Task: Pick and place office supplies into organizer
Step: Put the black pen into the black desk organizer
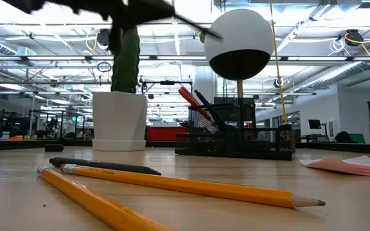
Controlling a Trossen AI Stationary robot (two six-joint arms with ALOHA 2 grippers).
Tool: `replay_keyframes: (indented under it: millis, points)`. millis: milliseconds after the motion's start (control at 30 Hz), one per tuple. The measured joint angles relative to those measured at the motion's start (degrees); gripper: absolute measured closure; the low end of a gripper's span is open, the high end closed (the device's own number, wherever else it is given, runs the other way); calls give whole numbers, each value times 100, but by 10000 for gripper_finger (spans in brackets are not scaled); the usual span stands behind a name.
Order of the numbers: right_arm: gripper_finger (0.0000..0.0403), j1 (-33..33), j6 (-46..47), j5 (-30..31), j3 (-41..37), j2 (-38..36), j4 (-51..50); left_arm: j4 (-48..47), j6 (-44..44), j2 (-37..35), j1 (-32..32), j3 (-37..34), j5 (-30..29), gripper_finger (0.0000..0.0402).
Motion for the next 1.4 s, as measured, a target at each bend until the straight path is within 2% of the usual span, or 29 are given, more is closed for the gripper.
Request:
replay_keyframes:
  millis: [133,267,433,567,700,767,1000,1167,1400]
  points:
    - [310,391,19,516,0,0,-78,-848,-306,0,589,374,595,365]
    - [310,615,134,921,0,0,-147,-2276,-370,2,1069,1045,913,365]
    - [310,703,134,954,-2,0,-178,-3858,-188,0,1516,1976,1130,365]
    - [310,692,125,958,-1,0,-178,-4146,-14,181,1843,2498,1888,365]
    - [311,694,172,1076,-2,0,-122,-4687,22,713,2107,3027,2262,365]
    - [313,690,241,1131,-2,0,-110,-5112,25,1010,2196,3289,2295,364]
    - [314,692,304,1120,-2,0,-132,-5734,296,1875,2229,4061,2331,358]
    - [314,692,392,1084,-15,0,-137,-5705,490,2224,2232,4440,2119,362]
    - [314,692,646,1083,-215,0,-127,-5941,422,2264,2329,4501,2074,307]
